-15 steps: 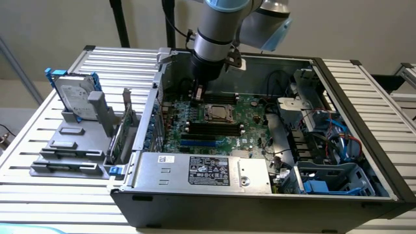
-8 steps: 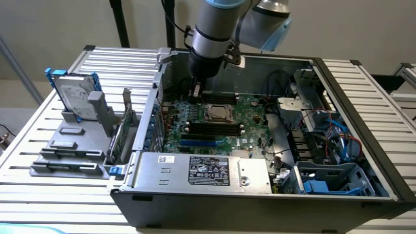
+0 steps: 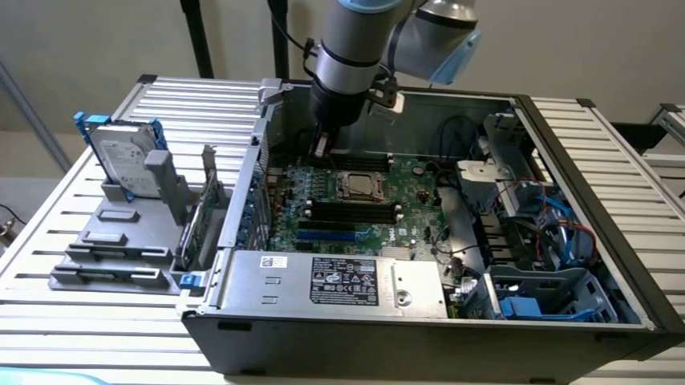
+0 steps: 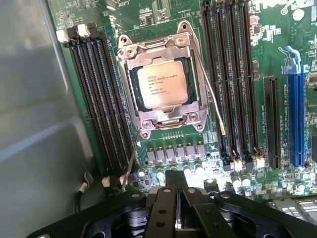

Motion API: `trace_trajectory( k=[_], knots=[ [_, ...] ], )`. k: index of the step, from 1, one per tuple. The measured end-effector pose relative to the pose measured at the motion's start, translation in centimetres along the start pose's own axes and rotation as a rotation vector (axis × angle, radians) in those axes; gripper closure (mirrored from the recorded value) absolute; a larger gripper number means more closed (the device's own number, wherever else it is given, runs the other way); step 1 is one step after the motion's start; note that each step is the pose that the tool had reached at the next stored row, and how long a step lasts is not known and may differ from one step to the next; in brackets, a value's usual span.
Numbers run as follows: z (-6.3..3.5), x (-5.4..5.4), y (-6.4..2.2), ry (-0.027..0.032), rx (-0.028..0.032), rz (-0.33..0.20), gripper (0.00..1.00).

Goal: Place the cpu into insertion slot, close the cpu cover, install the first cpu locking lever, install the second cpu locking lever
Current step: 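Install the first cpu locking lever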

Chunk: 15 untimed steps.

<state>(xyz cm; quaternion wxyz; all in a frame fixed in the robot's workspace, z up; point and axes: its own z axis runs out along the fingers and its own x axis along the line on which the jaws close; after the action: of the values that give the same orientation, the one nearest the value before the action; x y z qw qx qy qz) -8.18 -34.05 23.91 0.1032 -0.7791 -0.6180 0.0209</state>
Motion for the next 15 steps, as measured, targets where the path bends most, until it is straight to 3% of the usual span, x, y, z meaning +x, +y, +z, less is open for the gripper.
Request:
trace_trajectory(
  k=[3, 6, 11, 15],
  knots=[
    [0.02, -0.01, -0.06, 0.0040, 0.0084, 0.021, 0.89],
    [0.03, -0.04, -0.17, 0.0102, 0.0206, 0.036, 0.89],
    [0.07, -0.11, -0.46, 0.0366, 0.0408, 0.051, 0.89],
    [0.10, -0.15, -0.64, 0.0611, 0.0504, 0.068, 0.89]
  ],
)
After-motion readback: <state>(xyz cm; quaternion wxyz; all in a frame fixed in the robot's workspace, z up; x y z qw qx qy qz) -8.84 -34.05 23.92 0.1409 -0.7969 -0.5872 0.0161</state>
